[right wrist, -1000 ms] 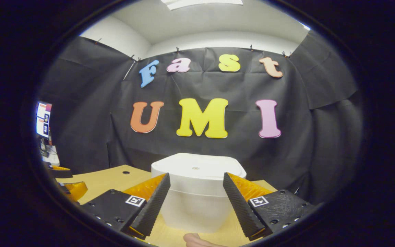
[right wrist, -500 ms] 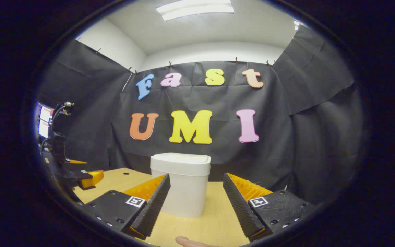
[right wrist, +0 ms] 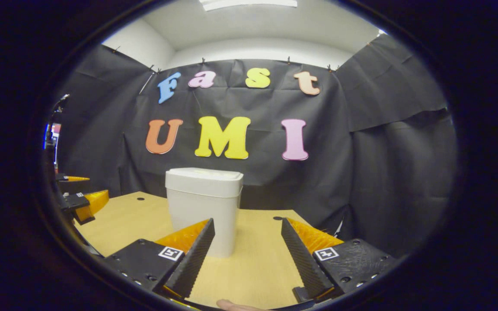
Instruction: Press the lid of the desktop garbage bin to open it, pick up the crumpled paper on the desktop and throw it into the bin, then pick up the pop can on the desktop and drop it into the bin, and finally close the garbage bin lid.
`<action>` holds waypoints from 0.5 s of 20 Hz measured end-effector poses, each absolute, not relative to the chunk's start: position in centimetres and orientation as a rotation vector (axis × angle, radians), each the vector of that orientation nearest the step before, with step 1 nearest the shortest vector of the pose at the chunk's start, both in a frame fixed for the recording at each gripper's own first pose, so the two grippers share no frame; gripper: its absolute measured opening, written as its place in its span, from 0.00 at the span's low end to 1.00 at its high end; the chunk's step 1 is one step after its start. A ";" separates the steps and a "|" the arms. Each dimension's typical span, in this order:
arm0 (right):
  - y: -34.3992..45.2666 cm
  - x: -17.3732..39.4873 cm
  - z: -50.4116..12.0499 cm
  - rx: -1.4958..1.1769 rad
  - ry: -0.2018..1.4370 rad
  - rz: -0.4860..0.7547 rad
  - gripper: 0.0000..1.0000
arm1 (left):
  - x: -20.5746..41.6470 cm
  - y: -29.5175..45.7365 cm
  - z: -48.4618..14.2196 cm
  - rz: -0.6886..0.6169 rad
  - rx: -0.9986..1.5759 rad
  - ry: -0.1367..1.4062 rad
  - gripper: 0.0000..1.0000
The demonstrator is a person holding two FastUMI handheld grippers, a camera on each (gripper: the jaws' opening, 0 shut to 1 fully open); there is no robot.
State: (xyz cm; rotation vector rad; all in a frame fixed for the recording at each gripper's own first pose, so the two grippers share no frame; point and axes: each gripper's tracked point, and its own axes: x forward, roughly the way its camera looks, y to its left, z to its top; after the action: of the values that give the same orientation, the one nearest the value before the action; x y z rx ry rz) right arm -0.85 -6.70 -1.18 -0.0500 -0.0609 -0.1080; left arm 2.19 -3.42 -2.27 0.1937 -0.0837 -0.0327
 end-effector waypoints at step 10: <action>-9.6 0.1 -2.2 -0.036 -0.017 -0.168 0.95 | 3.5 -2.5 -3.6 -0.002 0.162 -0.039 0.99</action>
State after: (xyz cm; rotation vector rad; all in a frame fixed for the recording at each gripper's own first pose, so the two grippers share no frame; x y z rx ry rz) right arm 0.07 -9.62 -2.22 -0.0361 -0.0172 -0.1681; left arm 3.52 -2.48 -3.57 0.1616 -0.0391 -0.0016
